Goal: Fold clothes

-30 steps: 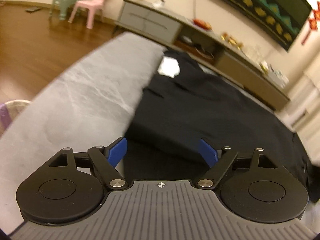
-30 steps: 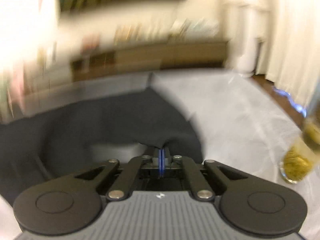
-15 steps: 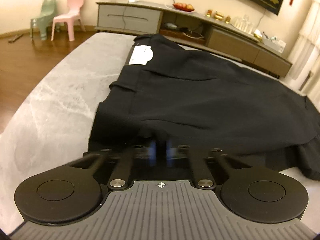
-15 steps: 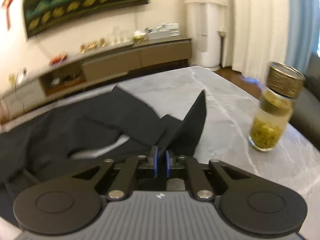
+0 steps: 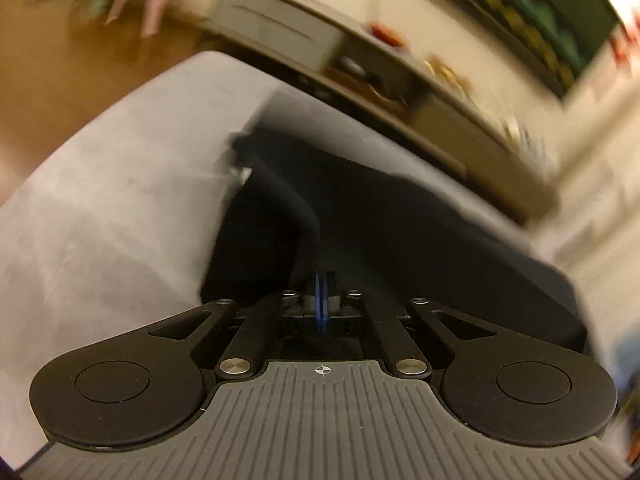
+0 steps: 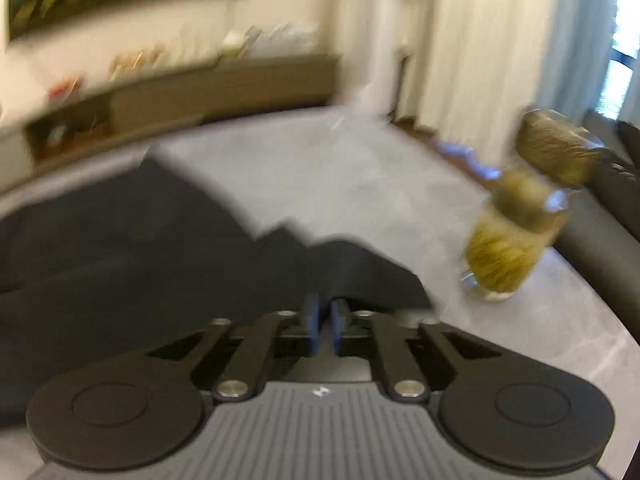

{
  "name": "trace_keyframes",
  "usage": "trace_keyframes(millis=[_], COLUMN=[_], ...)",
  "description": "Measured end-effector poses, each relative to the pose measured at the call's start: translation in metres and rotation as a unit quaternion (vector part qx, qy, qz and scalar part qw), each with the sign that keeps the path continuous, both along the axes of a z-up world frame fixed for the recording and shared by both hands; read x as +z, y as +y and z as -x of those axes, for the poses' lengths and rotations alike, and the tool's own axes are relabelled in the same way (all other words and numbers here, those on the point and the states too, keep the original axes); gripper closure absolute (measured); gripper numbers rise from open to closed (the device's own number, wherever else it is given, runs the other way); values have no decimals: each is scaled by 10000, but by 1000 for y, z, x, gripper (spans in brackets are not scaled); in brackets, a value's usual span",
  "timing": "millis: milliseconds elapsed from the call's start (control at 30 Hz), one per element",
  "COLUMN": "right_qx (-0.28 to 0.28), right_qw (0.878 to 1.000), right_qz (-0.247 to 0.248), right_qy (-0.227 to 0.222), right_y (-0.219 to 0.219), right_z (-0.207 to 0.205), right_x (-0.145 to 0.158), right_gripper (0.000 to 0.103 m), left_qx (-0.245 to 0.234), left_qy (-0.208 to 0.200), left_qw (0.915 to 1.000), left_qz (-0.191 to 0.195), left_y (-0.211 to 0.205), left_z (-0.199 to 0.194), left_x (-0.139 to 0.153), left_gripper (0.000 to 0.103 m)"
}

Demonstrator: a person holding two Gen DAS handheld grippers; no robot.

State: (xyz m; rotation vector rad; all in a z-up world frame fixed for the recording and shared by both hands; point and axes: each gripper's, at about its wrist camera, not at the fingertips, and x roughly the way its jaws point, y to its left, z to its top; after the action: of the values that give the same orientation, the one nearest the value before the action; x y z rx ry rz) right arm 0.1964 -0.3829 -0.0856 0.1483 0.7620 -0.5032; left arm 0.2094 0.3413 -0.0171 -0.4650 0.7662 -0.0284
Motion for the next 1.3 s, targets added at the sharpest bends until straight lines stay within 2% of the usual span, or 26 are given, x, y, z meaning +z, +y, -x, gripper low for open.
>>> trace_keyframes(millis=[33, 67, 100, 167, 233, 333, 400, 433, 533, 633, 667, 833, 867, 933, 967, 1033, 1067, 1167, 1233, 1300], right_qx=[9, 18, 24, 33, 76, 162, 336, 572, 1578, 2576, 2950, 4484, 4644, 4770, 4684, 4258, 4033, 3177, 2509, 1713], right_qw=[9998, 9992, 9981, 9950, 9928, 9916, 9844, 9772, 9623, 9370, 9252, 8612, 8539, 8513, 8587, 8858, 8988, 9387, 9584, 9752], right_qz=[145, 291, 436, 700, 846, 880, 1212, 1439, 1521, 1600, 1695, 1958, 1966, 1913, 1841, 1691, 1602, 1336, 1324, 1249], right_qy=[-125, -257, -424, -712, -845, -931, -1231, -1453, -1610, -1732, -1680, -1375, -1288, -1054, -964, -742, -624, -112, 301, 631], right_y=[7, 13, 18, 24, 28, 26, 40, 53, 109, 166, 190, 296, 312, 338, 338, 322, 311, 241, 189, 139], right_z=[3, 6, 10, 17, 18, 15, 19, 24, 32, 39, 41, 42, 39, 28, 22, 12, 8, 0, -4, -4], right_x=[5, 11, 17, 26, 32, 36, 42, 44, 48, 51, 51, 39, 35, 28, 27, 24, 22, 9, -4, -10], right_gripper=[83, 68, 50, 38, 38, 38, 38, 38, 38, 38, 36, 26, 26, 27, 29, 32, 32, 33, 34, 48], left_qx=[-165, -231, -325, -448, -437, -359, -329, -315, -275, -379, -470, -997, -984, -908, -847, -740, -678, -403, -263, -207], left_qy=[28, 12, -47, -142, -98, 185, 299, 353, 245, -55, -195, -568, -566, -535, -510, -510, -506, -568, -844, -1248], left_qw=[9996, 9989, 9983, 9965, 9958, 9962, 9962, 9961, 9973, 9988, 9984, 9929, 9932, 9943, 9950, 9959, 9963, 9974, 9960, 9918], left_qz=[-237, -397, -484, -687, -793, -773, -753, -743, -641, -297, -227, -302, -261, -171, -124, -121, -130, -186, -119, 160], left_y=[-8, -11, -12, -13, -8, -4, -6, -6, -15, -28, -33, -56, -55, -50, -47, -41, -39, -32, -26, -21], left_z=[-2, 1, 5, 12, 18, 20, 17, 15, 4, -5, -7, -6, -7, -10, -12, -16, -14, -7, 2, 14], left_x=[-1, 3, 6, 11, 8, -7, -14, -18, -22, -19, -15, -6, -6, -7, -8, -7, -7, -5, 5, 22], left_gripper=[101, 97, 87, 74, 71, 68, 65, 63, 61, 74, 77, 77, 77, 79, 84, 92, 102, 103, 103, 103])
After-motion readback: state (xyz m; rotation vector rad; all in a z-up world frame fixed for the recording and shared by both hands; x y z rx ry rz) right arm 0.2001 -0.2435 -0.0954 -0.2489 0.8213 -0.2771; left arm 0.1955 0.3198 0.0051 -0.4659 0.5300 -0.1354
